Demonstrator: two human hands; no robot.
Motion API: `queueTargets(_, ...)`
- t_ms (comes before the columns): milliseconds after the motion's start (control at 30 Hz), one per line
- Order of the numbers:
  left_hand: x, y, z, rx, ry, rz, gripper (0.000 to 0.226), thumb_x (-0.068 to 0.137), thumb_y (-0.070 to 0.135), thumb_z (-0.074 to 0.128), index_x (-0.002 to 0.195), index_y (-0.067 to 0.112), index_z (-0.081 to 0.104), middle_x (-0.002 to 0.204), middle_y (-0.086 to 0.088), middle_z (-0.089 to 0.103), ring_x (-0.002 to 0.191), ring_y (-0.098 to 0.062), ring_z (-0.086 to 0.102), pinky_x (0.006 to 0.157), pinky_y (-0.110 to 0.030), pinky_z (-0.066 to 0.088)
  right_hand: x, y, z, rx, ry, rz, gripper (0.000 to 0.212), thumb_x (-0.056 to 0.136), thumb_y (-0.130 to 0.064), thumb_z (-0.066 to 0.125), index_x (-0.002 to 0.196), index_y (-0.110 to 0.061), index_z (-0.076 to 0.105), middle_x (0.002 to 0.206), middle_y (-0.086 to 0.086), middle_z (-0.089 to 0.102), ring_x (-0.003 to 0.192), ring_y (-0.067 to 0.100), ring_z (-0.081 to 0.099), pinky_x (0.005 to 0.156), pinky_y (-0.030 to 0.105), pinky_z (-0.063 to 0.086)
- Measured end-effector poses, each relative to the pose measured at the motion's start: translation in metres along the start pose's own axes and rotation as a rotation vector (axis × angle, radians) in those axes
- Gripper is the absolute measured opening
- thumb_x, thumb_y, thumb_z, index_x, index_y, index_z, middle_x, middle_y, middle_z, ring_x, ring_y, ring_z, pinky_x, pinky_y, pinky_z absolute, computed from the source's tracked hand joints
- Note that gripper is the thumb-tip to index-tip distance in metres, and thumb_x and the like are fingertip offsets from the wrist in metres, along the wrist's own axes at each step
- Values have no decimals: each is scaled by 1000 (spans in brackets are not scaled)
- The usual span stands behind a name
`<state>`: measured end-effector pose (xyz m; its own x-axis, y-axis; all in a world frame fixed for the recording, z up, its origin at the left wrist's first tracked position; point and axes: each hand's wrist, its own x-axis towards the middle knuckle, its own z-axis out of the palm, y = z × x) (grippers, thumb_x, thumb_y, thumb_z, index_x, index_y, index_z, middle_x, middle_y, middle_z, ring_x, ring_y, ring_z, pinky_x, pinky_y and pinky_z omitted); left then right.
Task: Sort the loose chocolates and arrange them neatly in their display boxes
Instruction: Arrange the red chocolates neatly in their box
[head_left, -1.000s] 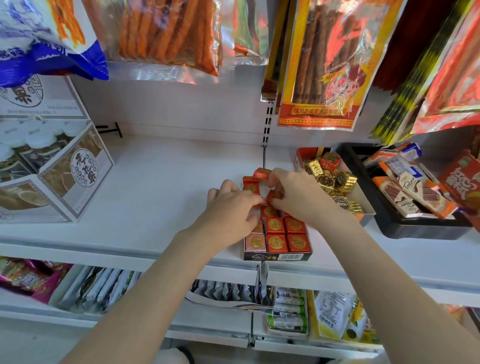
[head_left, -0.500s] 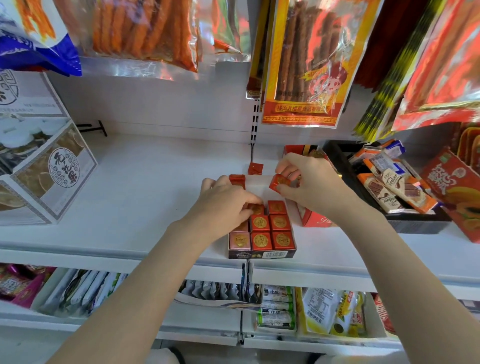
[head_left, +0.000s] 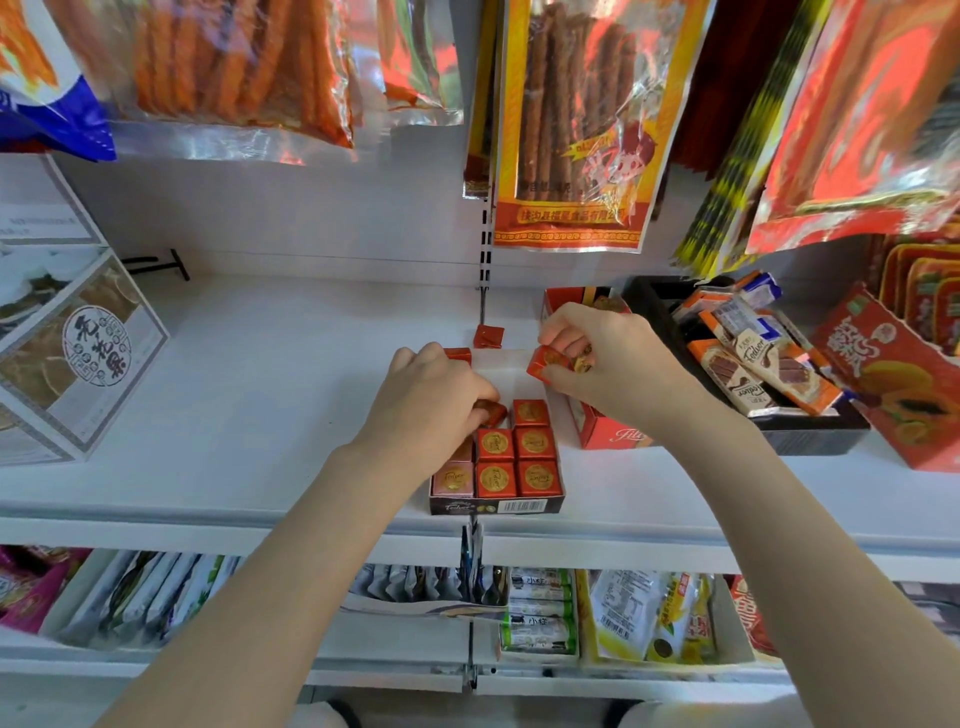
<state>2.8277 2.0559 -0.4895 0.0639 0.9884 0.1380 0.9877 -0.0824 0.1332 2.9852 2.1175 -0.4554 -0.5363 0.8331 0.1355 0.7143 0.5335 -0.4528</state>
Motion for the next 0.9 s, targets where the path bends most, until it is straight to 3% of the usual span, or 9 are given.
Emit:
queueTargets(233, -2, -6, -3, -53, -63, 30, 29, 92, 26, 48, 116, 36, 60, 111, 6, 63, 106, -19, 44, 93, -33, 33, -1, -1, 2, 10, -52, 5, 27, 85, -18, 61, 111, -19, 54, 111, 3, 63, 97, 17, 60, 86, 31, 52)
queueTargets(367, -4, -2, -6, -316, -125, 3, 33, 91, 8, 47, 118, 23, 58, 114, 6, 64, 112, -12, 53, 102, -32, 37, -1, -1, 2, 11, -55, 8, 28, 85, -18, 61, 111, -19, 54, 112, 4, 63, 99, 19, 60, 87, 32, 53)
queueTargets(533, -5, 0, -6, -396, -194, -12, 38, 93, 4, 41, 127, 21, 45, 121, 2, 63, 117, -12, 55, 98, -28, 41, 1, -2, 4, 19, -52, -4, 29, 85, -15, 61, 113, -18, 53, 111, 3, 63, 98, 18, 61, 85, 29, 52)
queueTargets(633, -6, 0, -6, -416, -137, -18, 42, 92, 3, 41, 130, 21, 44, 127, 1, 59, 117, -12, 53, 98, -27, 41, 3, -3, 6, 33, -43, -14, 32, 84, -17, 62, 115, -20, 52, 108, 2, 64, 94, 16, 61, 80, 25, 50)
queueTargets(767, -11, -11, -15, -407, -4, -76, 39, 89, -4, 40, 113, 20, 59, 114, 3, 62, 98, -6, 52, 91, -19, 39, 6, -9, 9, 110, -89, -11, 38, 82, -21, 64, 118, -22, 50, 103, -5, 62, 91, 11, 58, 81, 24, 49)
queueTargets(900, -20, -23, -14, -257, -104, -69, 36, 89, 5, 39, 81, 32, 62, 98, 4, 59, 103, -15, 48, 88, -28, 38, 8, -17, 25, 95, -194, -95, 37, 80, -19, 67, 114, -22, 53, 100, -6, 63, 88, 7, 58, 78, 19, 49)
